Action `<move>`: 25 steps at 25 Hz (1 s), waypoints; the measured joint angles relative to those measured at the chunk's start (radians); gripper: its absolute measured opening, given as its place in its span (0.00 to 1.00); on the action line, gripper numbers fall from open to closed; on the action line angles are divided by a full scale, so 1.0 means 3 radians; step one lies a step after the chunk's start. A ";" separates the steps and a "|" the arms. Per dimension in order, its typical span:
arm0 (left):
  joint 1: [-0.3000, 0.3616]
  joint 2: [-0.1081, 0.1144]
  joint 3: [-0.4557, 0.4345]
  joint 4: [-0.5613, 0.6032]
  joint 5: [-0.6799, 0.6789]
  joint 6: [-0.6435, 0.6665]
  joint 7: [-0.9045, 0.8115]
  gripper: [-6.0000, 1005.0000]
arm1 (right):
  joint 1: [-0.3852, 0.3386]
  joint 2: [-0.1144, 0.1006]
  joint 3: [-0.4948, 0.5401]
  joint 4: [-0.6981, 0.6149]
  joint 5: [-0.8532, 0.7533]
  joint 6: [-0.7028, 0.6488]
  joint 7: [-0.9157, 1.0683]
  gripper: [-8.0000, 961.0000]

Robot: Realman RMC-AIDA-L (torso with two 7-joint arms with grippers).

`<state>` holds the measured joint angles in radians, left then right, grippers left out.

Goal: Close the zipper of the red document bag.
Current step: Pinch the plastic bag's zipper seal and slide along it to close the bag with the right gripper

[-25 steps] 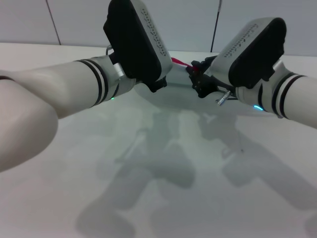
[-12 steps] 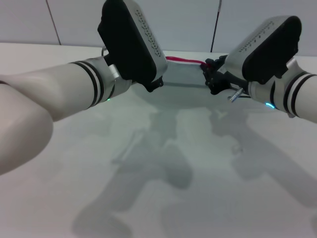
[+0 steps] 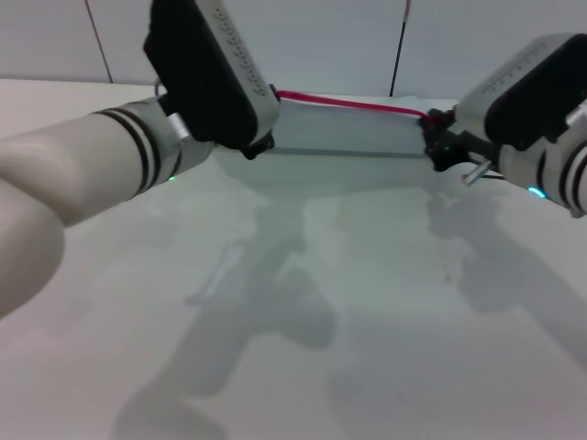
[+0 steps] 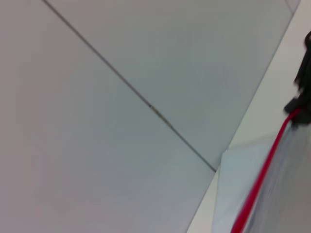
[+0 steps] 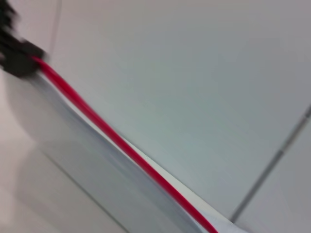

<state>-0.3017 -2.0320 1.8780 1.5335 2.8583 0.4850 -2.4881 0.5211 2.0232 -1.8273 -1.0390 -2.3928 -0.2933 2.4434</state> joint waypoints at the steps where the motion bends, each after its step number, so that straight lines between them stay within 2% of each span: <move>1: 0.0014 0.0001 -0.0011 0.0012 0.0001 0.0000 0.0000 0.03 | -0.0004 0.0000 0.0042 0.0023 -0.0027 0.0001 0.0000 0.10; 9: 0.0126 0.0007 -0.0086 0.0116 0.0039 -0.0001 0.0003 0.03 | -0.0074 0.0000 0.0335 0.0159 -0.0231 0.0031 -0.0008 0.09; 25: 0.0162 0.0003 -0.0109 0.0103 0.0039 -0.0006 0.0028 0.03 | -0.0068 0.0001 0.0400 0.0263 -0.0269 0.0032 -0.0010 0.09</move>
<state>-0.2530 -2.0311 1.8453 1.5645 2.8699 0.4833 -2.4798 0.5007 2.0235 -1.7071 -0.9600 -2.4735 -0.2836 2.4405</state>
